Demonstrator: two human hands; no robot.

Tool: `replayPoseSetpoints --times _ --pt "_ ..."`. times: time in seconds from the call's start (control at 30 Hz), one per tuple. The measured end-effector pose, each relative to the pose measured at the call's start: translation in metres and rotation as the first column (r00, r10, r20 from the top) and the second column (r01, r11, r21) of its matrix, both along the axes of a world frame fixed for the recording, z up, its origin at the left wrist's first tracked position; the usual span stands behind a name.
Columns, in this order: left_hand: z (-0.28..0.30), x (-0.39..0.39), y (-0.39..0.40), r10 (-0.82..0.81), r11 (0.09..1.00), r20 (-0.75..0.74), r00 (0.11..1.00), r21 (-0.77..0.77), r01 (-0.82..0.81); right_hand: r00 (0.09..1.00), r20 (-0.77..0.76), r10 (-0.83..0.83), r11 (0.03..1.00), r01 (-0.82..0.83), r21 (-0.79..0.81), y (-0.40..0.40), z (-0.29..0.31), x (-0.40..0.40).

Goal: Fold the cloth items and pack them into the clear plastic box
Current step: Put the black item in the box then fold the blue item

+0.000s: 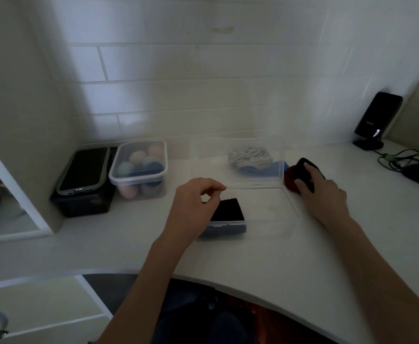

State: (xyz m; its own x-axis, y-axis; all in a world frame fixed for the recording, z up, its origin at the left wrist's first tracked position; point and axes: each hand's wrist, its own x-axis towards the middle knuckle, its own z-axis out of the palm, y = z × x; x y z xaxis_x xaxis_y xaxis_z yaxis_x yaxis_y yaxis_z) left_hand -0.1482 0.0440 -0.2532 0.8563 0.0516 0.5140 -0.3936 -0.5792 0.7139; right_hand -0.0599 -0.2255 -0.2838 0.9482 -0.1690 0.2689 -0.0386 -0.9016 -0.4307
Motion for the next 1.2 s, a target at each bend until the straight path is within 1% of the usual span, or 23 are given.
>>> replayPoseSetpoints --times 0.07,0.17,0.23,0.3,0.37,0.43,0.53,0.63,0.7,0.8,0.87,0.9,0.93,0.97,1.0,1.1,1.13,1.2 --pt "0.001 0.001 -0.001 -0.004 1.0 0.003 1.0 0.011 0.004 0.997 0.075 0.035 0.998 -0.039 0.052 0.0 0.0 -0.002" --pt "0.003 0.003 -0.002 -0.008 1.0 -0.008 1.0 -0.002 0.008 0.968 0.25 -0.016 0.996 -0.008 0.093 -0.001 0.004 -0.003" --pt "0.004 0.004 -0.004 -0.01 1.0 -0.003 1.0 -0.001 0.01 0.932 0.36 -0.038 0.988 -0.019 0.152 0.003 0.013 -0.007" --pt "0.006 0.005 -0.007 -0.02 1.0 -0.003 1.0 0.005 0.02 0.885 0.466 -0.01 0.971 -0.103 0.217 0.011 0.024 -0.016" --pt "0.009 0.007 -0.011 -0.031 1.0 0.0 1.0 0.005 0.031 0.83 0.557 0.012 0.916 -0.233 0.327 0.02 0.037 -0.028" --pt "0.014 0.009 -0.017 -0.047 0.999 0.008 0.999 -0.002 0.047 0.808 0.59 -0.012 0.795 -0.35 0.495 0.03 0.051 -0.042" --pt "0.023 0.012 -0.027 -0.099 0.995 -0.004 0.995 0.033 0.099 0.831 0.557 0.01 0.535 -0.475 0.699 0.039 0.07 -0.058" --pt "0.034 0.014 -0.039 -0.2 0.979 -0.018 0.98 0.04 0.201 0.864 0.481 0.151 0.26 -0.504 0.823 0.041 0.081 -0.066" --pt "0.04 0.016 -0.048 -0.257 0.966 -0.031 0.966 0.027 0.258 0.854 0.437 0.281 0.126 -0.485 0.865 0.042 0.082 -0.067" --pt "0.044 0.021 -0.056 -0.329 0.942 -0.075 0.941 -0.095 0.322 0.784 0.42 0.458 -0.036 -0.456 0.889 0.044 0.079 -0.065" --pt "0.045 0.021 -0.059 -0.363 0.915 -0.11 0.925 -0.228 0.332 0.714 0.47 0.52 -0.153 -0.463 0.873 0.045 0.075 -0.064" --pt "0.045 0.021 -0.06 -0.392 0.888 -0.14 0.909 -0.317 0.334 0.679 0.495 0.542 -0.19 -0.475 0.859 0.046 0.075 -0.064" --pt "0.044 0.019 -0.061 -0.432 0.854 -0.179 0.884 -0.397 0.337 0.656 0.509 0.558 -0.197 -0.491 0.849 0.047 0.074 -0.065" --pt "0.043 0.018 -0.061 -0.466 0.827 -0.211 0.859 -0.449 0.338 0.649 0.507 0.567 -0.171 -0.509 0.844 0.049 0.073 -0.065" --pt "0.043 0.017 -0.06 -0.485 0.815 -0.234 0.843 -0.47 0.338 0.662 0.497 0.56 -0.108 -0.537 0.837 0.052 0.072 -0.066" --pt "0.04 0.014 -0.058 -0.516 0.806 -0.279 0.81 -0.478 0.349 0.73 0.504 0.462 0.199 -0.639 0.743 0.062 0.067 -0.067" --pt "0.04 0.011 -0.058 -0.535 0.798 -0.294 0.792 -0.483 0.36 0.741 0.52 0.425 0.285 -0.655 0.7 0.064 0.066 -0.067" --pt "0.041 0.008 -0.059 -0.572 0.776 -0.334 0.749 -0.515 0.364 0.747 0.549 0.375 0.398 -0.664 0.632 0.066 0.064 -0.065"
